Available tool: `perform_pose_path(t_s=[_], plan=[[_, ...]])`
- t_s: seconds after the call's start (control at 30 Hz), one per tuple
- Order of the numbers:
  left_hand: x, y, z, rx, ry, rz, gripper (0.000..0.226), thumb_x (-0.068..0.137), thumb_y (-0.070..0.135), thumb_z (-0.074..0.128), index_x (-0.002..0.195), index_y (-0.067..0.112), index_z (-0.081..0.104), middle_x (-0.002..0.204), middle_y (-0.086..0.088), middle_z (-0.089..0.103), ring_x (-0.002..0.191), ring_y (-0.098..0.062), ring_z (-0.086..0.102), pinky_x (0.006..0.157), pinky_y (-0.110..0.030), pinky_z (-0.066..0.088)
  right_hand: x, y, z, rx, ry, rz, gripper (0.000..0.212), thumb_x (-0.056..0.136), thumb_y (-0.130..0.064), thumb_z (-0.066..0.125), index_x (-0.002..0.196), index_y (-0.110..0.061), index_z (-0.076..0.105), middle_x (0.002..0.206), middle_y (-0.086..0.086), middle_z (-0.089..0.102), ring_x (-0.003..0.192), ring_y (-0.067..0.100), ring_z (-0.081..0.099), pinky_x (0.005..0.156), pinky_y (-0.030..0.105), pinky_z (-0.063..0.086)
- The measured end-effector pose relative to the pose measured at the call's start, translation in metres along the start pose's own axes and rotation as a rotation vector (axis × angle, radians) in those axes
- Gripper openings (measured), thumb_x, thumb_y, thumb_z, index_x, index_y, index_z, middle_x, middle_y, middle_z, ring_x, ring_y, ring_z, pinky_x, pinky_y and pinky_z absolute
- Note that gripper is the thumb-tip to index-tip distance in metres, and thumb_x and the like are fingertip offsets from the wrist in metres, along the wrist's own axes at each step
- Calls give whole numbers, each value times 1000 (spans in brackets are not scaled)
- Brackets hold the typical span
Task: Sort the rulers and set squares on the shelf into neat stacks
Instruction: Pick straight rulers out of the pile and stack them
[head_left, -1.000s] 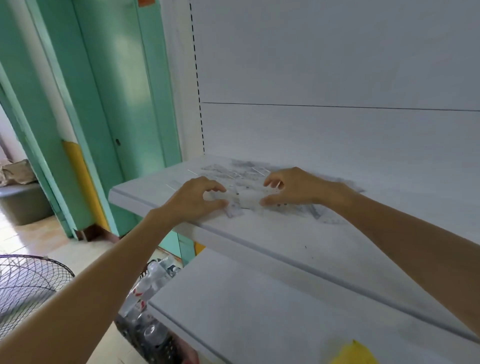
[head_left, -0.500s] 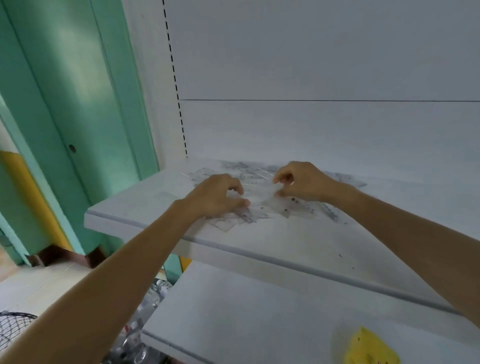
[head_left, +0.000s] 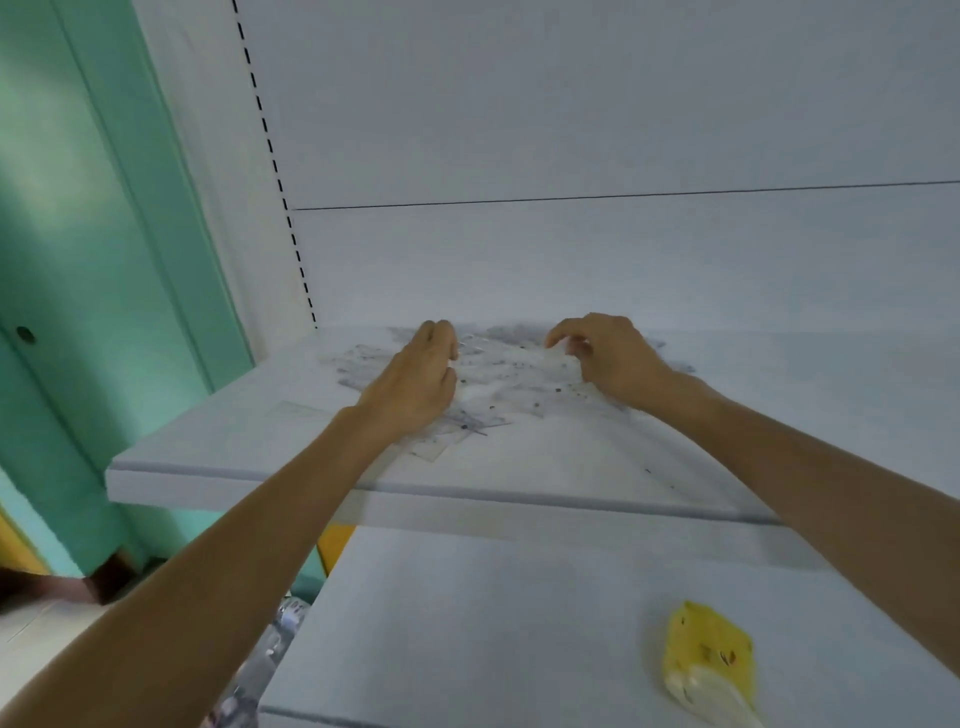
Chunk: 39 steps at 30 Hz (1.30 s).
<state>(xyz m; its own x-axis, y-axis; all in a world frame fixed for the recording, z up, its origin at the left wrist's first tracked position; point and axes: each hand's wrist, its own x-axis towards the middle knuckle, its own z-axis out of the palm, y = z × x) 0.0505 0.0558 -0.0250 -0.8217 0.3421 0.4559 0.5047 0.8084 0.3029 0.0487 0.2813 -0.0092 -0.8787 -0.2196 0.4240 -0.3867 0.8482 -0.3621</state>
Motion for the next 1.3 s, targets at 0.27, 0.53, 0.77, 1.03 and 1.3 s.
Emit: perform_pose_path(t_s=[0.27, 0.53, 0.77, 1.03, 1.3], plan=[[22, 52, 34, -86, -185, 8, 47, 93, 37, 43, 138, 33, 32, 122, -10, 42, 118, -25, 44, 88, -28, 31, -57, 47, -43, 29, -87, 190, 53, 76, -36, 73, 123, -20, 55, 107, 1, 52, 87, 9, 48, 77, 19, 33], [60, 143, 76, -124, -234, 84, 54, 94, 37, 45, 144, 27, 27, 127, -11, 39, 113, -25, 45, 95, -31, 35, -103, 131, -110, 59, -26, 382, 74, 79, -32, 71, 140, -17, 32, 137, 9, 46, 102, 20, 55, 88, 23, 37], [84, 242, 120, -227, -202, 92, 66, 78, 44, 68, 135, 27, 40, 108, 8, 57, 86, -12, 54, 82, -26, 41, -145, 224, -173, -20, 76, 327, 72, 72, -33, 77, 133, -13, 45, 120, 5, 46, 87, 15, 54, 83, 23, 39], [100, 347, 171, -264, -150, 24, 67, 66, 57, 71, 123, 27, 51, 97, 12, 60, 81, -5, 56, 82, -31, 47, -177, 333, -255, 44, 204, 318, 59, 69, -46, 75, 121, -24, 58, 104, -6, 55, 75, -1, 53, 72, 18, 39], [105, 387, 192, -299, -125, -28, 65, 65, 52, 74, 120, 25, 53, 102, 9, 60, 77, 2, 55, 76, -25, 44, -187, 379, -267, -91, -107, 273, 58, 75, -40, 72, 125, -18, 54, 118, 3, 57, 95, 10, 49, 84, 20, 36]])
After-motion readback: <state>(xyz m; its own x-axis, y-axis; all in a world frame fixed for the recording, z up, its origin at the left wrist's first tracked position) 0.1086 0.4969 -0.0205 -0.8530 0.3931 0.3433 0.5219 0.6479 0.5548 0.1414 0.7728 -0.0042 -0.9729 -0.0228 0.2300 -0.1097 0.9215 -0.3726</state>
